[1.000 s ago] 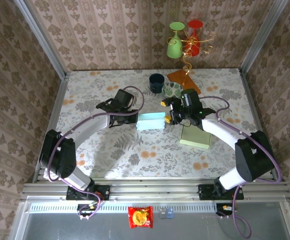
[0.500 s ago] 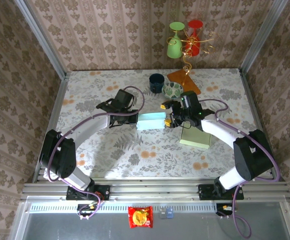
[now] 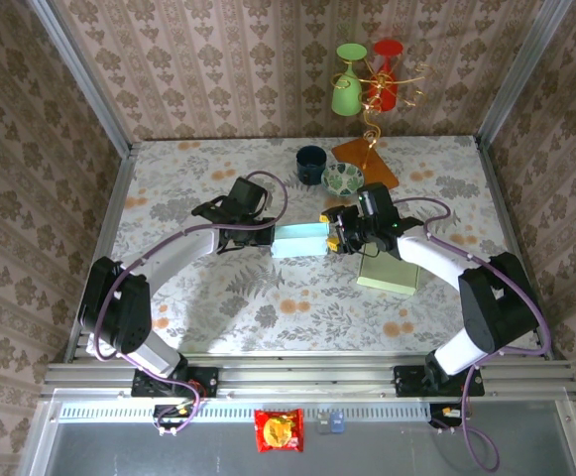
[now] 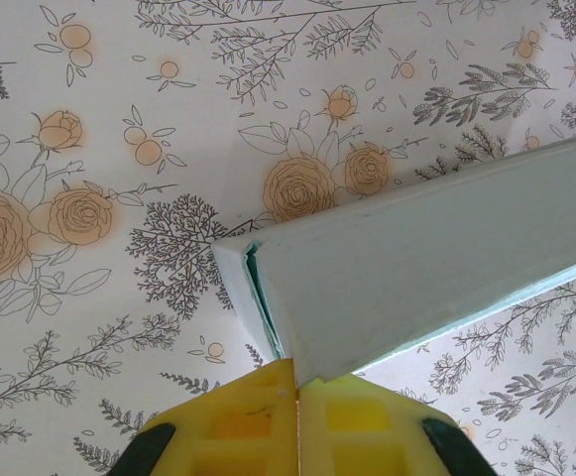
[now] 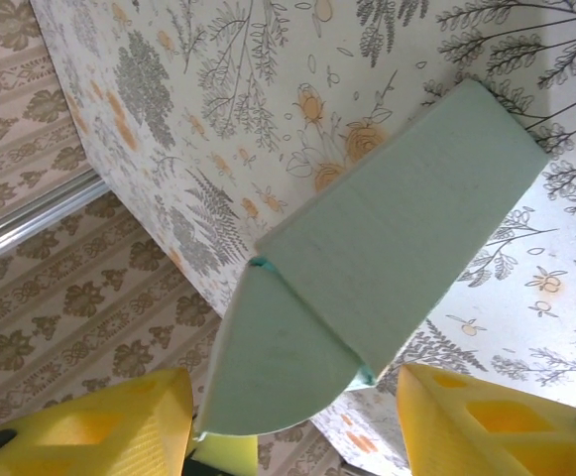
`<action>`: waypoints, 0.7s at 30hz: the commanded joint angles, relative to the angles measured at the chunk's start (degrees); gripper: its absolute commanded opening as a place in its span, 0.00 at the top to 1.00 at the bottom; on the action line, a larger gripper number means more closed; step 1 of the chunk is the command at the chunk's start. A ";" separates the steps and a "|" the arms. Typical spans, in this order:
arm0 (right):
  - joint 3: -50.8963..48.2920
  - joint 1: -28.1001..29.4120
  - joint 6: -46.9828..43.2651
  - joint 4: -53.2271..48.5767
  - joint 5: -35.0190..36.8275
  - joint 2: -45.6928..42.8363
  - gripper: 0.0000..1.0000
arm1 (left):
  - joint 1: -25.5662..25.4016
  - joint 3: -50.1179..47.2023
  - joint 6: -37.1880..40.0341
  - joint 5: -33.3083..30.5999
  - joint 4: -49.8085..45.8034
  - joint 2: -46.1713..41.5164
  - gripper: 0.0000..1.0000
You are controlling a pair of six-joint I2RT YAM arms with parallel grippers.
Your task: Fold the paper box
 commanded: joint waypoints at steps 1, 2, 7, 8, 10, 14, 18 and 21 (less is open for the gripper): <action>-1.24 -0.26 -1.84 -2.11 -0.08 0.20 0.43 | -0.49 -0.67 -1.61 0.05 -3.39 0.06 0.89; -1.47 -0.21 -1.94 -2.03 -0.01 0.16 0.44 | -0.51 -0.81 -1.92 -0.02 -3.44 -0.23 0.88; -1.90 -0.19 -2.51 -2.24 0.00 0.78 0.46 | -0.46 -1.42 -3.67 -0.18 -3.42 -2.59 0.80; -1.95 -0.22 -2.63 -2.24 0.13 0.82 0.47 | -0.49 -1.44 -3.87 -0.01 -3.52 -2.84 0.78; -1.75 -0.22 -3.07 -2.70 0.26 1.17 0.47 | -0.33 -1.43 -4.61 0.66 -3.62 -3.03 0.75; -1.65 -0.29 -3.78 -2.76 0.53 1.93 0.51 | 0.32 -1.21 -5.98 2.48 -3.23 -3.13 0.71; -1.29 -0.43 -4.23 -2.63 0.86 2.65 0.54 | 2.21 -1.22 -8.52 5.66 -1.93 -4.07 0.68; -0.49 -0.41 -4.87 -2.89 1.05 3.22 0.55 | 4.28 -1.63 -11.36 8.82 -0.53 -5.39 0.65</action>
